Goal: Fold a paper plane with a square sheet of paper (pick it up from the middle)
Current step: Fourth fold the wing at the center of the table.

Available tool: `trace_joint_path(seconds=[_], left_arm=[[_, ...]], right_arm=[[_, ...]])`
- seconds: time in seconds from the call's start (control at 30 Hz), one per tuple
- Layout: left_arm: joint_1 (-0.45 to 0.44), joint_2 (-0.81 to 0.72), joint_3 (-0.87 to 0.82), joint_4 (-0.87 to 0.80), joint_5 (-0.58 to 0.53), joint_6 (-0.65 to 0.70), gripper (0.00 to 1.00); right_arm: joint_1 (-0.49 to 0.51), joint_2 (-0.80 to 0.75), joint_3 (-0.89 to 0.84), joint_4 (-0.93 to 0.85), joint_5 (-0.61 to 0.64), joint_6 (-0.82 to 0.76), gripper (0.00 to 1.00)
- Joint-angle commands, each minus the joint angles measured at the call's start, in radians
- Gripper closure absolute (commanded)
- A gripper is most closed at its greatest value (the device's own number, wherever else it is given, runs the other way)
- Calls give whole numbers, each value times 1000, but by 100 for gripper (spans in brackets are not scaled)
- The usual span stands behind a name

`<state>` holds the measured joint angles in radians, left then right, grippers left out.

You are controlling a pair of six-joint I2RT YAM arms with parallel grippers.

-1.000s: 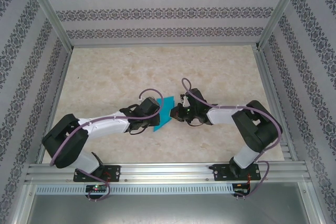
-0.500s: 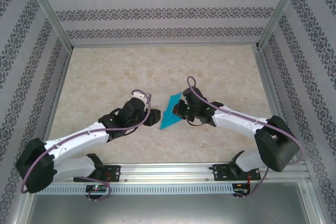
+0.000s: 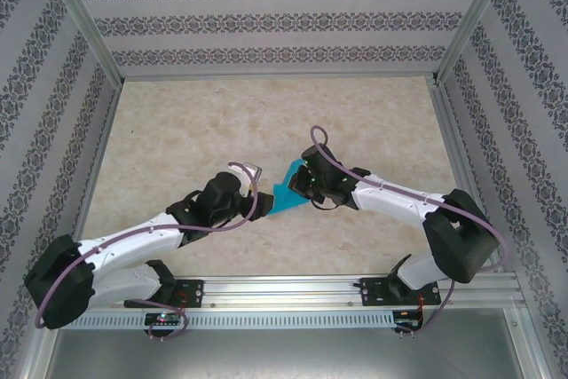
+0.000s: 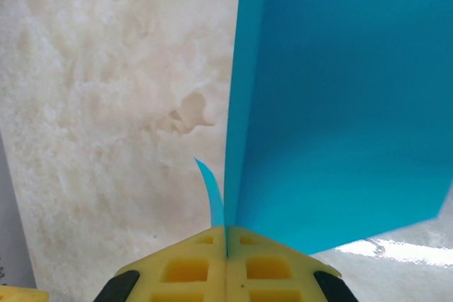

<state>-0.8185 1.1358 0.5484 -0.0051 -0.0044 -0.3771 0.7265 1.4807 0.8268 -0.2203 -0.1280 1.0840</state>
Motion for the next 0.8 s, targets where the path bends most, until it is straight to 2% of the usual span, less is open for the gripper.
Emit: trace_joint_path(seconds=[0.0,0.1,0.27,0.43,0.77], left_arm=[[2,50,0,123,46,142,37],[-13,118,15,151,41,222,37],[-26,200,-25,319,30,303,38],[-25,280,-55,448,80,384,39],[-25,419,-82,626,133,418,49]], right_arm=[[8,13,-11,21,5,48,96],[6,15,2,4,-2,63,96],[-1,19,15,-3,-18,88,95],[-11,36,21,19,-55,113,94],[-49,35,23,21,-103,122,94]])
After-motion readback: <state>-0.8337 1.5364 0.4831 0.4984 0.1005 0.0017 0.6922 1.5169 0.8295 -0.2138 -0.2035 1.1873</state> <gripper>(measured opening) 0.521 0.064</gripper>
